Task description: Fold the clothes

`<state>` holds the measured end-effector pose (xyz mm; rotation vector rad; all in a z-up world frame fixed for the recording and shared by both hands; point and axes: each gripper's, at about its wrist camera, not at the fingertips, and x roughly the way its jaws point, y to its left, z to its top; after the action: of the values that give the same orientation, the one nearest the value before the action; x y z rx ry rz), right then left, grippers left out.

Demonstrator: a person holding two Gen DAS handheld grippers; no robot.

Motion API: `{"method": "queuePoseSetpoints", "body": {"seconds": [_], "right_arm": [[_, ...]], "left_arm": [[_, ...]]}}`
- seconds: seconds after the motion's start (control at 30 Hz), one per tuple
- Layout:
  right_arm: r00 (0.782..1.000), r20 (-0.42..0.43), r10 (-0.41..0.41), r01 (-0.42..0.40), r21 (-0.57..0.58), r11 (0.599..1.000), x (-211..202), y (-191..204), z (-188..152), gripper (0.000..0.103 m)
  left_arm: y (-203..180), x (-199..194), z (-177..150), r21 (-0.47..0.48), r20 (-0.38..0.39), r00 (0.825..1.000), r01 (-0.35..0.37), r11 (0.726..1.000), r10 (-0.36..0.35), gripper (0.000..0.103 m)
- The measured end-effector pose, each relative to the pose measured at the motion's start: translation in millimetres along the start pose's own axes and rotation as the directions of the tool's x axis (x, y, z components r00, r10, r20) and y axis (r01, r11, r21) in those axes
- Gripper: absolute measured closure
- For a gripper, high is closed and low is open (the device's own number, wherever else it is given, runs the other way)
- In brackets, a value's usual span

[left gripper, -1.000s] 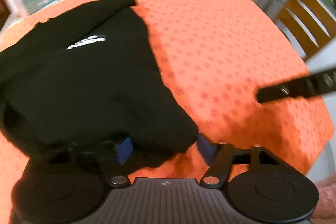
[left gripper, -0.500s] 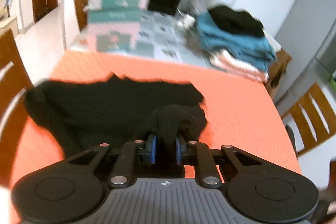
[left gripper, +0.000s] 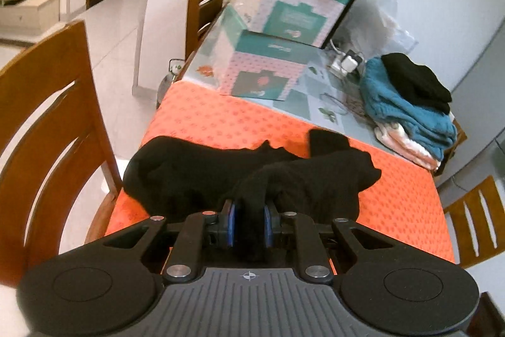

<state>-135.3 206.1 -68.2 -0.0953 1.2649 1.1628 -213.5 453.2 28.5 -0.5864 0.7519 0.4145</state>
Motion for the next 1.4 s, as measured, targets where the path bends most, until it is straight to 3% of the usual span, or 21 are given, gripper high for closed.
{"method": "queuePoseSetpoints", "body": {"seconds": [0.17, 0.23, 0.3, 0.5, 0.67, 0.77, 0.93, 1.0, 1.07, 1.13, 1.33, 1.4], "right_arm": [[0.997, -0.065, 0.042, -0.046, -0.061, 0.997, 37, 25, 10, 0.035], [0.995, -0.084, 0.053, -0.058, -0.064, 0.996, 50, 28, 10, 0.052], [0.993, -0.103, 0.05, -0.055, -0.046, 0.997, 58, 27, 11, 0.099], [1.0, -0.009, -0.024, 0.024, 0.093, 0.995, 20, -6, 6, 0.099], [0.98, 0.084, -0.182, 0.172, 0.11, 0.979, -45, -27, 11, 0.1], [0.943, 0.163, -0.289, 0.277, 0.095, 0.956, -90, -31, 23, 0.1], [0.807, 0.382, -0.45, 0.465, 0.059, 0.883, -174, -18, 67, 0.099], [0.768, 0.43, -0.475, 0.519, 0.019, 0.855, -196, -11, 82, 0.099], [0.743, 0.452, -0.494, 0.569, -0.036, 0.822, -198, -2, 91, 0.099], [0.749, 0.441, -0.495, 0.583, -0.084, 0.808, -182, 4, 97, 0.099], [0.865, 0.291, -0.407, 0.464, -0.16, 0.871, -95, 18, 93, 0.098], [0.886, 0.259, -0.385, 0.43, -0.15, 0.89, -76, 20, 84, 0.097]], "left_arm": [[11, -2, 3, -0.02, 0.005, 1.0, 0.014, 1.0, -0.014, 0.083], [11, -3, 4, -0.016, 0.011, 1.0, 0.02, 1.0, -0.019, 0.083], [11, -5, 6, -0.012, 0.016, 1.0, 0.025, 1.0, -0.025, 0.083], [17, -8, 7, -0.019, 0.029, 0.999, 0.045, 0.999, -0.045, 0.083], [12, -4, -8, -0.012, 0.022, 0.996, 0.086, 0.996, -0.086, 0.083], [2, -1, -21, -0.009, 0.016, 0.994, 0.112, 0.994, -0.112, 0.083], [-8, 4, -32, -0.022, 0.004, 0.989, 0.146, 0.989, -0.146, 0.083], [-8, 2, -32, -0.024, 0.015, 0.99, 0.141, 0.99, -0.141, 0.083], [-4, -1, -31, -0.028, 0.033, 0.992, 0.125, 0.992, -0.125, 0.083], [6, -3, -29, -0.055, 0.043, 0.994, 0.102, 0.993, -0.1, 0.083], [37, -3, -34, -0.126, 0.041, 0.999, 0.036, 0.991, -0.031, 0.083], [45, -1, -37, -0.131, 0.035, 0.999, 0.032, 0.991, -0.028, 0.082]]}}
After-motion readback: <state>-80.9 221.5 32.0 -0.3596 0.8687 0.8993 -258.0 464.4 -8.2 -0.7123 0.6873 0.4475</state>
